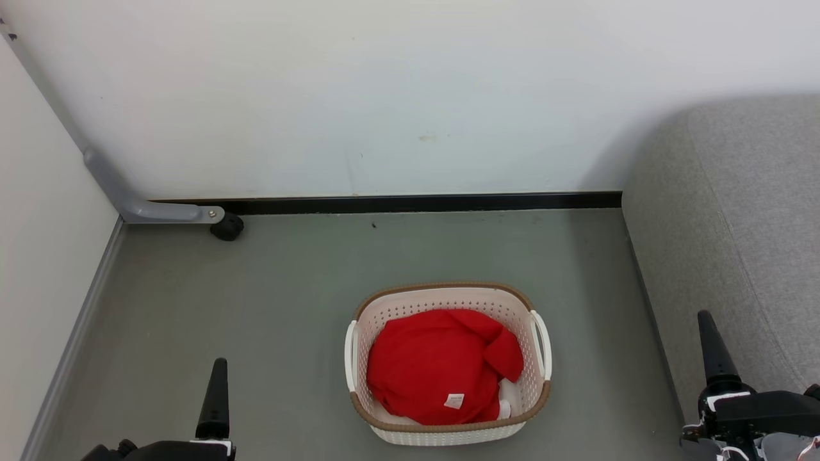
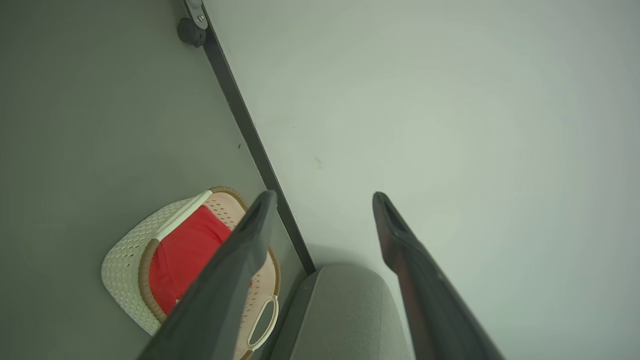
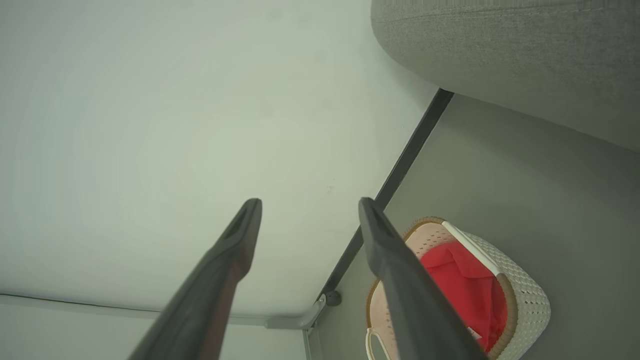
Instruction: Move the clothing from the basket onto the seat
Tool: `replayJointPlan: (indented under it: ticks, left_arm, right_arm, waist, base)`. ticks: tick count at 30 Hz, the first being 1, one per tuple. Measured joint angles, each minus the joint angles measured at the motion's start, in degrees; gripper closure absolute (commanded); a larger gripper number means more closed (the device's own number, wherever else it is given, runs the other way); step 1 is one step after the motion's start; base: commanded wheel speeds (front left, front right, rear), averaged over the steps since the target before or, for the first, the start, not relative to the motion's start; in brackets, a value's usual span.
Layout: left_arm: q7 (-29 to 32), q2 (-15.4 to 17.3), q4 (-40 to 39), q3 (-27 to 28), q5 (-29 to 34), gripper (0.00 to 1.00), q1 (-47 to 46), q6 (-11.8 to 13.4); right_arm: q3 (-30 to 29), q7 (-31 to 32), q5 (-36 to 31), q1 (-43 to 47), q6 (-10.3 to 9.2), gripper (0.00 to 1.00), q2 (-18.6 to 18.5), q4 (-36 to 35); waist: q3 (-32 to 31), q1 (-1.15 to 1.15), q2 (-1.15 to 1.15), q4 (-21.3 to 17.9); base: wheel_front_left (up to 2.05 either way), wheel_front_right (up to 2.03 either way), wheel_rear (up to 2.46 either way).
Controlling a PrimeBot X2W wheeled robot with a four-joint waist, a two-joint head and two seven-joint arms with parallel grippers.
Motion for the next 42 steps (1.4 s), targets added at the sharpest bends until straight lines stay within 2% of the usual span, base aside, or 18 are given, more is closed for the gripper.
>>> replayJointPlan:
  ticks: [18,31,42]
  left_arm:
    - [-3.66,0.3,0.88,-0.26,19.19,0.0,-1.42,1.55]
    - [-6.17,1.48,1.94,-2.41,34.28,0.0,-2.31,2.49]
    - [-8.18,2.11,2.94,-3.86,44.42,0.0,-2.8,2.55]
  right_arm:
    - [4.41,-3.54,-18.15,-1.68,-0.36,0.0,-2.7,0.1]
    - [8.96,-6.11,-33.55,-3.44,-2.32,0.0,-5.84,1.69]
    - [11.16,-8.11,-42.35,-3.52,-2.85,0.0,-6.93,3.25]
  waist:
    - [-0.06,0.0,0.0,0.15]
    - [0.05,0.0,0.0,0.14]
    - [0.06,-0.01,0.0,0.14]
  base:
    - [0.0,0.0,0.0]
    - [0.0,0.0,0.0]
    - [0.0,0.0,0.0]
